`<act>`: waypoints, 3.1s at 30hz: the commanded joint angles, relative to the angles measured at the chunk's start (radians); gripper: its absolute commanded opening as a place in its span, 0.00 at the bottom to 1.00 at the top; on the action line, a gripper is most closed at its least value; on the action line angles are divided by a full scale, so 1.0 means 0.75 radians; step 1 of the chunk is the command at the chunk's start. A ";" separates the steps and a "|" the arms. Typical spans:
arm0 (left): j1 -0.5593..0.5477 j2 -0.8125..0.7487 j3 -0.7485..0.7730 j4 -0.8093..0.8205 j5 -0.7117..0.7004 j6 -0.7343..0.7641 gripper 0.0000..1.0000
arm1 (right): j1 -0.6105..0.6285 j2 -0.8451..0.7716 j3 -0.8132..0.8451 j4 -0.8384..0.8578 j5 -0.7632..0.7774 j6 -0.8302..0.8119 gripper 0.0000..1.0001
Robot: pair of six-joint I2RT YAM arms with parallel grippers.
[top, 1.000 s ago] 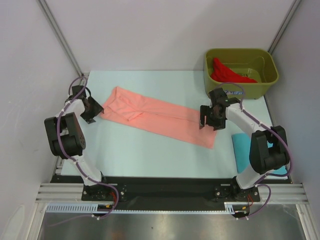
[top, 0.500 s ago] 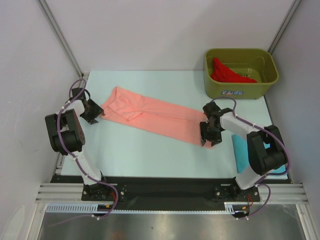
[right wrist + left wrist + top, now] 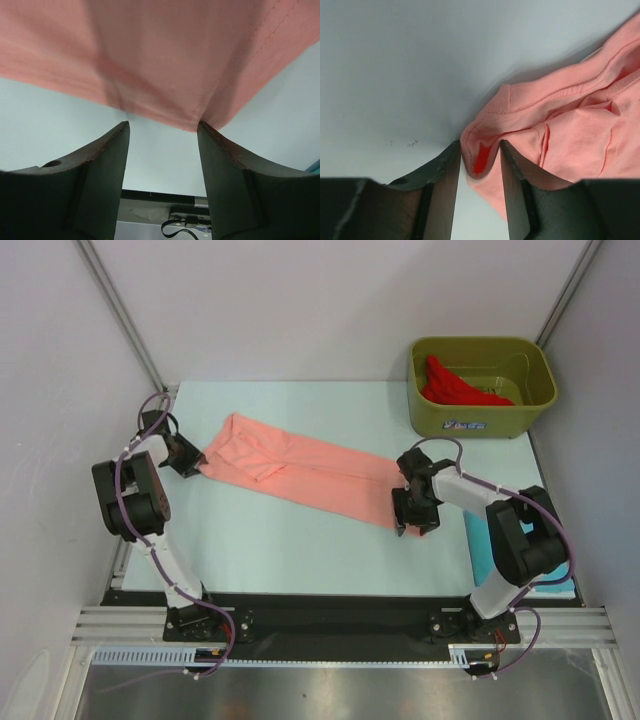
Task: Fold and stack the t-shirts
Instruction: Fold the tshirt
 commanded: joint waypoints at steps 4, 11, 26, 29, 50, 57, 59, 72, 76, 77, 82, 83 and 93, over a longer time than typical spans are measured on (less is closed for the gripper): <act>0.012 0.080 0.058 0.008 0.013 -0.012 0.37 | 0.005 0.063 0.037 0.028 0.103 -0.016 0.59; 0.012 0.107 0.084 0.018 0.027 -0.020 0.22 | 0.017 0.051 0.114 -0.017 0.125 -0.043 0.59; 0.012 0.164 0.209 0.001 0.050 -0.063 0.02 | 0.029 0.102 0.096 -0.015 0.083 -0.092 0.45; 0.012 0.176 0.231 0.001 0.050 -0.077 0.00 | 0.039 0.087 0.074 -0.006 0.056 -0.098 0.50; -0.019 0.330 0.334 0.388 0.324 -0.224 0.00 | 0.170 0.118 -0.033 0.037 -0.122 0.090 0.11; -0.050 0.485 0.462 0.614 0.330 -0.414 0.00 | 0.512 0.128 -0.002 0.079 -0.265 0.354 0.05; -0.056 0.532 0.554 0.619 0.316 -0.441 0.00 | 0.601 0.165 0.049 0.100 -0.294 0.405 0.05; -0.099 0.504 1.031 -0.039 -0.030 0.008 0.57 | 0.950 0.442 0.626 0.069 -0.366 0.471 0.49; -0.107 0.244 0.789 -0.038 -0.065 0.084 0.61 | 0.931 0.337 0.677 -0.043 -0.251 0.424 0.70; -0.113 0.116 0.642 -0.023 -0.059 0.095 0.61 | 0.919 0.305 0.669 -0.059 -0.235 0.416 0.73; -0.234 -0.267 0.210 -0.019 0.017 0.136 0.61 | 0.725 0.078 0.483 -0.072 -0.233 0.340 0.80; -0.264 -0.334 0.047 -0.015 0.027 0.132 0.61 | 0.690 0.051 0.446 -0.074 -0.233 0.326 0.80; -1.036 -1.173 -0.778 -0.131 0.011 -0.201 0.59 | 0.203 -0.236 0.031 0.030 -0.435 0.174 0.53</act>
